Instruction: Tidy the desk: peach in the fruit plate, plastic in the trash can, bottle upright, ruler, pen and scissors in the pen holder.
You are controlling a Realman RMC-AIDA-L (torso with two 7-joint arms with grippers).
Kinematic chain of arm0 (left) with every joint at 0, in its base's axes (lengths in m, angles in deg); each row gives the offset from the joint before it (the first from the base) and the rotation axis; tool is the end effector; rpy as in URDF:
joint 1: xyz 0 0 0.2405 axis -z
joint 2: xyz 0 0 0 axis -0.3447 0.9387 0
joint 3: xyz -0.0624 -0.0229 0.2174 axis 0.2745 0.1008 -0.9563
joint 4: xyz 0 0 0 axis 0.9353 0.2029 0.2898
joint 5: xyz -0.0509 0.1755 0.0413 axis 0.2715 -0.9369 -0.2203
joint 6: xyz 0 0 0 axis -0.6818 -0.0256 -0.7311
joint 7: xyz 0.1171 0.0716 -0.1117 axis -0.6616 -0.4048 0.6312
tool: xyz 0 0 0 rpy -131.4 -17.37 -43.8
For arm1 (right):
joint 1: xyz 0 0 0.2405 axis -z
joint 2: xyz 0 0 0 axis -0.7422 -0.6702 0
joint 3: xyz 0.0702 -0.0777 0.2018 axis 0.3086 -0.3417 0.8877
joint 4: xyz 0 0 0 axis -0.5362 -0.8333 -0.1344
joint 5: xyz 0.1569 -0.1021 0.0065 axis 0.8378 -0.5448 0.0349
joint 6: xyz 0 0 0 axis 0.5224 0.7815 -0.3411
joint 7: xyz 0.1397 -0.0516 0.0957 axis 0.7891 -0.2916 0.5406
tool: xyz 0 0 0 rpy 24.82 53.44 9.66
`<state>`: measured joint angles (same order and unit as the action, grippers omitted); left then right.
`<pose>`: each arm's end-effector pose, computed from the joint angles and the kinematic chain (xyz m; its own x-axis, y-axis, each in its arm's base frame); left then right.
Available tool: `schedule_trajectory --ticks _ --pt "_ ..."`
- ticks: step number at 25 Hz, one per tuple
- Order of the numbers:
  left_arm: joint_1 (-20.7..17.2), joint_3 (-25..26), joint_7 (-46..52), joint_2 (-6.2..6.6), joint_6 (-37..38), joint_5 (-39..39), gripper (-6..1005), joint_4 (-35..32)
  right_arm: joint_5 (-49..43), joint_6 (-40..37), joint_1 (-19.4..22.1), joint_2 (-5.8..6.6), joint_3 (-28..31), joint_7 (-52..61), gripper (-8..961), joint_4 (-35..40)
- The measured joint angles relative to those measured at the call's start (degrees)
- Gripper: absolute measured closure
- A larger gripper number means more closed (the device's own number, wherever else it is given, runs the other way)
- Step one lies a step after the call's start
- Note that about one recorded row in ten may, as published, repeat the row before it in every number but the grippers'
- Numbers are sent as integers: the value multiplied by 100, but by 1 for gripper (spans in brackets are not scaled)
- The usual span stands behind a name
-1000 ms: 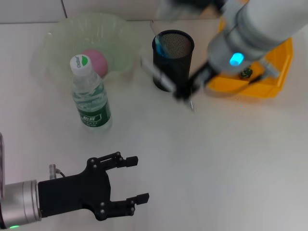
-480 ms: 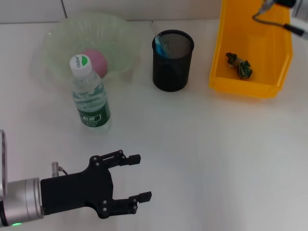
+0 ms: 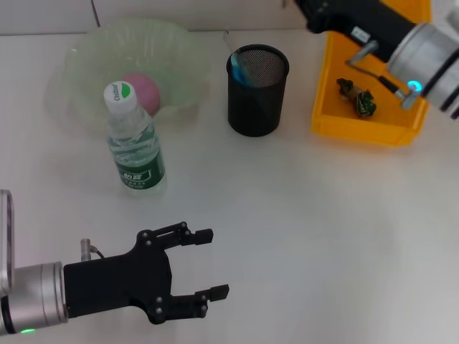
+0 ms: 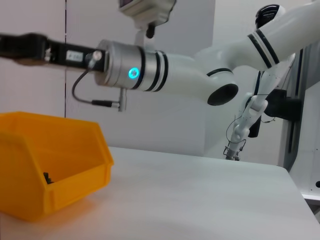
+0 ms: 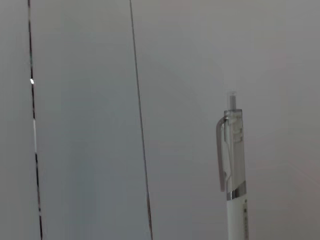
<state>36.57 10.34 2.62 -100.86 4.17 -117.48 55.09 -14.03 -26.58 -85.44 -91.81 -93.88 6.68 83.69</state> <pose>-0.2305 0.2095 -0.0679 0.8098 0.0950 0.5790 0.1997 -0.9725 -0.1198 0.1470 0.3995 -0.0197 0.6366 -0.0007 -0.7712 -0.5545 -0.6954 -0.4571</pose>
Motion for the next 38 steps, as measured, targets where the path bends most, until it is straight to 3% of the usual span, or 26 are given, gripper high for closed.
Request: schedule_trajectory --ticks 5,18,26,27,28,29,32,33,34,36,37,38 --pt "-1 -8 -15 0 0 0 205 0 -116 413 -164 -40 -295 168 828 -121" --pt "-57 7 -28 -17 5 0 205 9 -223 384 45 -68 -550 537 827 -425" --pt "-34 37 12 -10 76 2 205 9 -252 -82 406 -55 -515 588 617 -236" --pt "-34 37 12 -10 76 2 205 9 -253 -260 522 -45 -491 596 587 -181" --pt "-34 39 19 -8 90 6 205 9 -243 -832 928 -21 -366 631 556 54" --pt "-34 39 19 -8 90 6 205 9 -243 -832 928 -21 -366 631 526 54" --pt "-22 53 29 -1 147 39 205 4 -235 -1678 1559 -4 18 657 431 484" --pt "-22 53 29 -1 147 39 205 4 -306 -2350 2002 30 300 641 399 748" --pt "14 54 41 0 150 40 205 3 -453 -2646 2185 90 434 617 367 833" --pt "52 54 51 5 154 41 205 -5 -981 -3199 2408 284 652 621 304 934" --pt "52 54 51 5 154 41 205 -5 -981 -3199 2408 284 652 621 272 934" --pt "70 54 87 18 155 39 205 -25 -2026 -3780 2471 575 876 783 240 942"
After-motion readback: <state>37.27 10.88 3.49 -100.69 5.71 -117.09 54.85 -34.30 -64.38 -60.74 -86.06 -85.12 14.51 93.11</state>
